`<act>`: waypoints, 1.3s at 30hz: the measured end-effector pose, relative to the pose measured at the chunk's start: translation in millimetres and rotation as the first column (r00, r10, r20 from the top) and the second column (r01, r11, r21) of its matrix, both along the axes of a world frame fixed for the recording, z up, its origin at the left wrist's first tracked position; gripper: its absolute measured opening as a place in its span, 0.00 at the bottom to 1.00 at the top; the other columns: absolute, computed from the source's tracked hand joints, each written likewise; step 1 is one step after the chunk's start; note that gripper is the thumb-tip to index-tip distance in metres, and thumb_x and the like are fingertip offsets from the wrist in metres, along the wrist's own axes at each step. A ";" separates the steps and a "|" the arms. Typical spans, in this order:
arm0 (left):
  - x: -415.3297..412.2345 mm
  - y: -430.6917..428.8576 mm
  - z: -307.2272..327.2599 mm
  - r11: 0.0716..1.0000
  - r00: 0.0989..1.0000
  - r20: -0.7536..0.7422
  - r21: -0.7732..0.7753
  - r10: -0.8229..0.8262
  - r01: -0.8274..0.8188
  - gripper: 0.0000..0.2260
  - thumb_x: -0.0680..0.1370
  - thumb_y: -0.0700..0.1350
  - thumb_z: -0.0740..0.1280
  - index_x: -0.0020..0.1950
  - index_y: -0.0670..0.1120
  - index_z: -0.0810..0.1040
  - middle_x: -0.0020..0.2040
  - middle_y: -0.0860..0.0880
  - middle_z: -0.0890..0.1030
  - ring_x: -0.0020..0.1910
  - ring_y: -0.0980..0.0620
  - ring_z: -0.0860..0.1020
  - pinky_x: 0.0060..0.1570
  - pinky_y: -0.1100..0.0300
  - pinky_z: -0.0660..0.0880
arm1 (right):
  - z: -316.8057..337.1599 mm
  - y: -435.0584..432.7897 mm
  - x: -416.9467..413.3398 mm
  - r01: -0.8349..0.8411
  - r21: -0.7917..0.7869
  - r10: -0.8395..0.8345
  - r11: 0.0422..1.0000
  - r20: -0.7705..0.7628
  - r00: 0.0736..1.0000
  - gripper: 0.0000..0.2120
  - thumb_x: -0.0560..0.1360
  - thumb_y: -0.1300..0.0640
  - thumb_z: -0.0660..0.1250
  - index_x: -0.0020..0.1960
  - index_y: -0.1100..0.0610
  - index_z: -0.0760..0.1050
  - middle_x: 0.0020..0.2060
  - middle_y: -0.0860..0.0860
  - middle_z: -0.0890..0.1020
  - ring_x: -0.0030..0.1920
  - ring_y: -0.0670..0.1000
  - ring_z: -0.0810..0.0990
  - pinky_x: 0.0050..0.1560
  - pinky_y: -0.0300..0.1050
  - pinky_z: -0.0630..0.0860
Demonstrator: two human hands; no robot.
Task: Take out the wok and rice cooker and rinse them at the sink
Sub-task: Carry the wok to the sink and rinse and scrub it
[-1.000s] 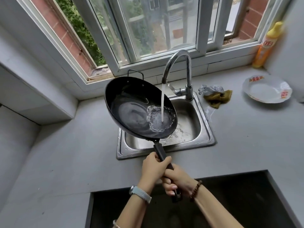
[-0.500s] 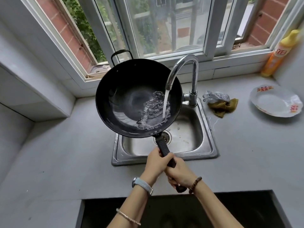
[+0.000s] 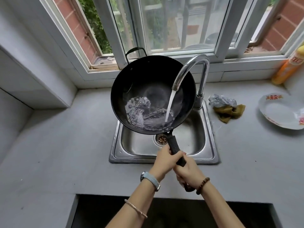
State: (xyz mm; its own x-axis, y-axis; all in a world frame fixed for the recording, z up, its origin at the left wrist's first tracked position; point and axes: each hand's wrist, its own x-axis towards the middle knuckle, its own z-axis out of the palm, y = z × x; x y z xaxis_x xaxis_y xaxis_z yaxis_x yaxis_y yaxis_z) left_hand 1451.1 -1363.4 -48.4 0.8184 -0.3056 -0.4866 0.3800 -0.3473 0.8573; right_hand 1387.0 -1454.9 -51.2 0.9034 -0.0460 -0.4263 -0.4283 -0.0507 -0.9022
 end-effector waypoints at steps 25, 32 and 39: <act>-21.9 21.7 11.1 1.000 1.000 0.002 -0.005 0.004 -0.004 0.09 0.70 0.46 0.72 0.44 0.45 0.75 0.42 0.44 0.84 0.43 0.47 0.83 0.43 0.54 0.79 | 22.9 23.8 -20.9 0.005 0.148 0.002 0.989 -0.046 0.999 0.03 0.71 0.67 0.57 0.43 0.61 0.65 0.20 0.51 0.66 0.17 0.50 0.64 0.22 0.41 0.69; -42.5 40.6 15.9 0.996 0.997 0.059 0.074 0.040 -0.044 0.07 0.73 0.45 0.72 0.42 0.45 0.75 0.35 0.52 0.78 0.35 0.55 0.77 0.35 0.63 0.73 | 34.0 38.0 -38.6 -0.036 0.211 0.052 0.977 -0.072 0.996 0.09 0.74 0.72 0.54 0.43 0.59 0.66 0.20 0.51 0.68 0.17 0.49 0.64 0.20 0.40 0.69; -55.9 79.5 19.6 0.986 0.994 0.105 0.158 0.041 -0.057 0.08 0.73 0.46 0.72 0.40 0.45 0.75 0.32 0.53 0.78 0.34 0.55 0.76 0.36 0.62 0.72 | 35.7 78.5 -53.1 -0.019 0.284 0.051 0.959 -0.105 0.993 0.11 0.74 0.71 0.54 0.50 0.57 0.69 0.23 0.52 0.68 0.18 0.48 0.65 0.21 0.40 0.70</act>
